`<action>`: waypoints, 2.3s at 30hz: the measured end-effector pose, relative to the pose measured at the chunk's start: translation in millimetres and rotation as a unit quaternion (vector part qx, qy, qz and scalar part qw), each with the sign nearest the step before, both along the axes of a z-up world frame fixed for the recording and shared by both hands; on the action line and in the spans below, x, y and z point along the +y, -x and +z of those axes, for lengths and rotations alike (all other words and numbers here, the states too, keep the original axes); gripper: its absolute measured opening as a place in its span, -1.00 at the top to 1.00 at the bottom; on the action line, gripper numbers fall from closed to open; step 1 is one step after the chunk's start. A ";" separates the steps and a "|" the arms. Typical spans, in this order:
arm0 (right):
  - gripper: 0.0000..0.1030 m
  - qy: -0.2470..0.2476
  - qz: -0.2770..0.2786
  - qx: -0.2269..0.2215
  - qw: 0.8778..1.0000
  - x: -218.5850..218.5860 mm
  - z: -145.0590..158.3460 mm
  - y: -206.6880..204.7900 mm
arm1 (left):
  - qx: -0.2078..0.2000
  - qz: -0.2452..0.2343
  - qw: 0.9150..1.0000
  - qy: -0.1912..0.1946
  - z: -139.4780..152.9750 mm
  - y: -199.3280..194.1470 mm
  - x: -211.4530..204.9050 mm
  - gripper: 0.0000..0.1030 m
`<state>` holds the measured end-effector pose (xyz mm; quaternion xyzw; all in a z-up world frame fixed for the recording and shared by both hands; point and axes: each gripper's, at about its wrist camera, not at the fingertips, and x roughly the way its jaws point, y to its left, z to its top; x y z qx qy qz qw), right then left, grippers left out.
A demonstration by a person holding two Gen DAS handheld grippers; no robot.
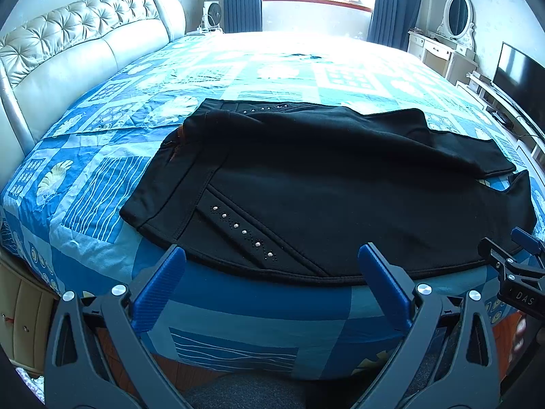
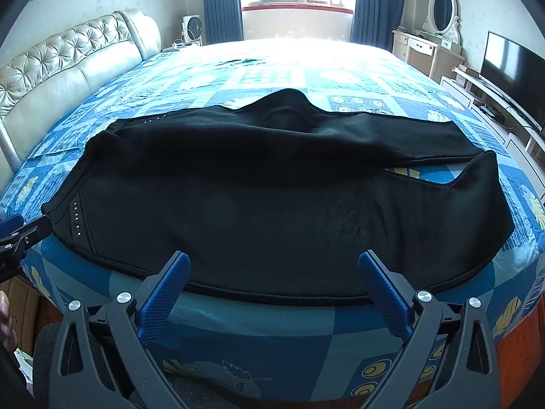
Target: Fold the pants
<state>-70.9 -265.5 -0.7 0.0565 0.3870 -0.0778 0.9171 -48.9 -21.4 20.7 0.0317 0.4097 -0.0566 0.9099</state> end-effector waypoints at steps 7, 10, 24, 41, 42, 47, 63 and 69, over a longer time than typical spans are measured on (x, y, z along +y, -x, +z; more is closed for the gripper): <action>-0.92 0.002 0.001 -0.001 1.000 0.2 0.2 -0.2 | 0.000 -0.001 1.000 0.000 -0.5 0.5 0.2 -0.96; -0.92 0.001 0.001 0.004 1.000 1.0 -0.5 -0.7 | -0.001 -0.001 1.000 -0.001 -0.4 0.6 -0.1 -0.96; -0.92 0.005 0.000 -0.016 1.000 3.4 -0.1 0.8 | -0.003 -0.002 1.000 0.001 0.9 2.0 -0.2 -0.96; -0.92 -0.305 -0.111 -0.104 0.940 -172.2 37.9 51.9 | 0.011 0.002 1.000 0.012 -0.8 0.9 4.2 -0.96; -0.92 -0.333 -0.133 -0.117 0.926 -198.6 36.1 62.0 | 0.012 0.002 1.000 0.012 -0.8 0.7 4.0 -0.96; -0.92 -0.429 -0.240 -0.154 0.857 -313.7 2.8 110.0 | 0.006 0.002 1.000 0.014 1.3 -0.2 3.9 -0.96; -0.60 -0.541 -0.320 -0.136 0.766 -373.7 -76.8 72.0 | 0.036 0.016 0.999 0.005 -21.0 -10.1 16.0 -0.96; 0.68 -0.545 -0.323 -0.146 0.760 -390.9 -76.6 67.7 | 0.044 0.024 0.999 0.001 -28.2 -12.6 21.0 -0.96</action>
